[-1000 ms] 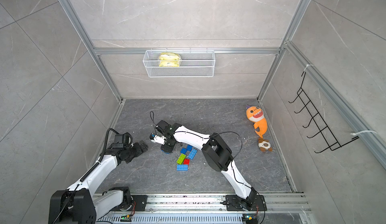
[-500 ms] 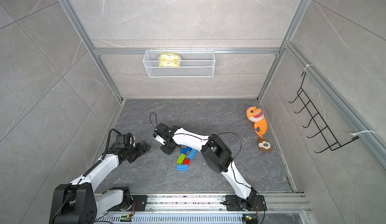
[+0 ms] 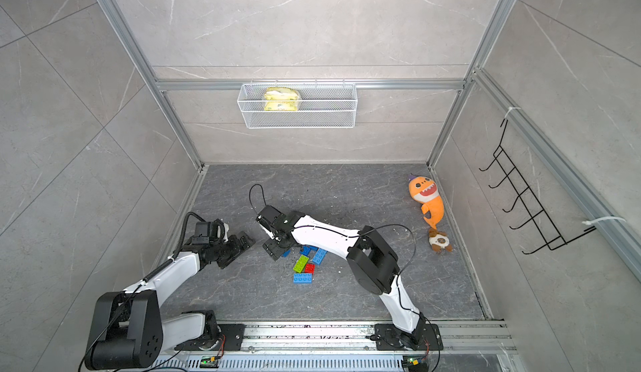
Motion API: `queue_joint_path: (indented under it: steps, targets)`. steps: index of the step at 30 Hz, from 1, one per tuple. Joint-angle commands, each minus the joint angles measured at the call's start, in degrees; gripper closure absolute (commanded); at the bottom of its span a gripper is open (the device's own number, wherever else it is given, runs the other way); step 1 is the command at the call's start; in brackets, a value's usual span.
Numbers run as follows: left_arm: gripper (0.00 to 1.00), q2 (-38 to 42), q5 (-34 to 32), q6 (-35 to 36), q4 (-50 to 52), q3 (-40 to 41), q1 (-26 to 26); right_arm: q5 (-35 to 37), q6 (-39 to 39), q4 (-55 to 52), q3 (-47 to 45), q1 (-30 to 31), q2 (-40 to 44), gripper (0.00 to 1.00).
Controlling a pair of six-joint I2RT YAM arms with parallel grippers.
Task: Assemble a heart with lego
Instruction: Assemble the lego brick with the lego brick, then pick up the lego brick from the center of the board.
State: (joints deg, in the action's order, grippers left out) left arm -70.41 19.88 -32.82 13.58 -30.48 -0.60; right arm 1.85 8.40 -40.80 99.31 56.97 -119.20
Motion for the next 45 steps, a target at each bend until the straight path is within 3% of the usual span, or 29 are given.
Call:
queue_joint_path:
  steps: [1, 13, 21, 34, 45]
  targets:
    - [0.00, 0.71, 2.90, 0.02, -1.80, 0.26, 0.18, 2.42, 1.58, 0.11, -2.20, -0.60, 5.56, 0.26]
    - [0.00, 0.14, 9.55, 1.57, -7.71, 1.33, -1.88, -3.17, 14.17, 3.57, -22.92, -11.46, 18.00, 0.37]
    - [0.00, -1.03, 9.37, 1.10, -9.07, 1.05, -4.49, -3.90, 19.52, 7.12, -31.63, -12.59, 19.39, 0.39]
    - [0.00, -1.67, 8.96, 0.34, -9.35, 0.72, -4.76, -8.26, 23.68, 11.92, -34.86, -12.54, 17.23, 0.42]
    - [0.00, -1.50, 8.69, 0.46, -9.35, 0.88, -4.89, -3.51, 21.26, 7.80, -30.46, -12.12, 12.98, 0.47]
